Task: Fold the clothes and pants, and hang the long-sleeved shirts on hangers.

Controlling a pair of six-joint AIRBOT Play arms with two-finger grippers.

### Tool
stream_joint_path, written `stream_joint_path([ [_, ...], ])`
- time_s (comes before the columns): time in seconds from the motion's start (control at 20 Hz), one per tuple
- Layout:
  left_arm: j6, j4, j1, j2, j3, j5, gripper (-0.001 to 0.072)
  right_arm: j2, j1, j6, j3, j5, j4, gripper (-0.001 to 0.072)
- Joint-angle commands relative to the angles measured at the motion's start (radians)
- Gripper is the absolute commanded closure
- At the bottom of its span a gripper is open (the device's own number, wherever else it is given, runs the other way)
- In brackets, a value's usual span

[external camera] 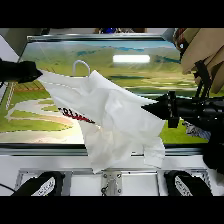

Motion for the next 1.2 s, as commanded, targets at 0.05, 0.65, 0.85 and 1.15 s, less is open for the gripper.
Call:
stream_joint_path([
  [0.05,0.006,-0.011,-0.113,-0.141,0.22,-0.089,0.0691,0.029,-0.001,0.004,0.0,-0.041,0.114,0.0702],
  [0.65,-0.06,0.227,-0.124,0.05,0.225,-0.124,0.0692,0.042,-0.001,0.03,0.0,-0.237,0.11,0.0702],
  [0.85,-0.095,0.215,-0.166,0.173,0.046,-0.093,0.0692,0.044,-0.001,0.03,0.0,-0.267,0.134,0.0702],
  [1.15,-0.096,0.217,-0.318,0.248,-0.106,0.134,0.0691,0.045,-0.001,0.03,0.0,-0.265,0.182,0.0701],
])
